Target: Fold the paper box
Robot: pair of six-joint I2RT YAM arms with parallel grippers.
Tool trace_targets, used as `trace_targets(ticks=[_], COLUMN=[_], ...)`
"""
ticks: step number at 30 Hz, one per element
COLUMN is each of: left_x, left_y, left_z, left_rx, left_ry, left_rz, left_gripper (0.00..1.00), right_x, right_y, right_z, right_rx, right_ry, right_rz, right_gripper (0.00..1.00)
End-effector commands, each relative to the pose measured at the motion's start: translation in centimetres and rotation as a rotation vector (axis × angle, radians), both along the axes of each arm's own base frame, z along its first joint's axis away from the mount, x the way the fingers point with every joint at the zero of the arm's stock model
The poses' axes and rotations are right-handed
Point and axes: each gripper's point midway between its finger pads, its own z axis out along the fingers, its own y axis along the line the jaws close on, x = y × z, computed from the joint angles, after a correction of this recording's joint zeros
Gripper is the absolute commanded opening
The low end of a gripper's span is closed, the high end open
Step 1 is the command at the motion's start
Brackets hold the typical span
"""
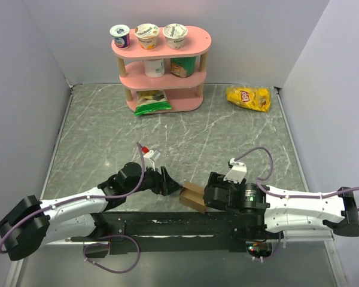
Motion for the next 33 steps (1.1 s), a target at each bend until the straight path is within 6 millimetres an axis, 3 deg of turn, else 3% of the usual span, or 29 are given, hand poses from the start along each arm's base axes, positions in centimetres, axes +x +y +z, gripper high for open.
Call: trace_targets(ticks=[1,4,8,19,26,33], left_x=[-0.2,-0.2,-0.5,-0.3,0.5,1.0], left_y=[-0.3,-0.2,-0.1,-0.5,-1.6,-2.4], left_z=[-0.1,-0.7,-0.5,3.8,1.6,1.6], left_rx=[-0.033,-0.024,-0.037,-0.138,-0.092,-0.114], left_ry=[0.010,0.021,0.021,-0.022,0.041,0.039], left_rz=[-0.013,-0.010,-0.014,-0.007,-0.005,-0.006], left_gripper=[0.78,0.72,0.73,0.90,0.87,0.83], right_x=[-0.5,-1.0,-1.4,-2.1,-2.2,-2.3], right_y=[-1.4,-1.6,-2.0,-2.4,-2.2,-2.0], right_z=[-1.0,-1.6,-2.2,-2.6,-2.4,-2.5], right_rx=[-0.041,-0.051,-0.084,-0.164,-0.185,-0.192], right_ry=[0.018,0.023,0.028,0.022,0.013,0.012], right_rz=[-0.062,-0.076,-0.091,-0.114,-0.107,-0.105], right_gripper=[0.86,0.82,0.74,0.68,0.67,0.67])
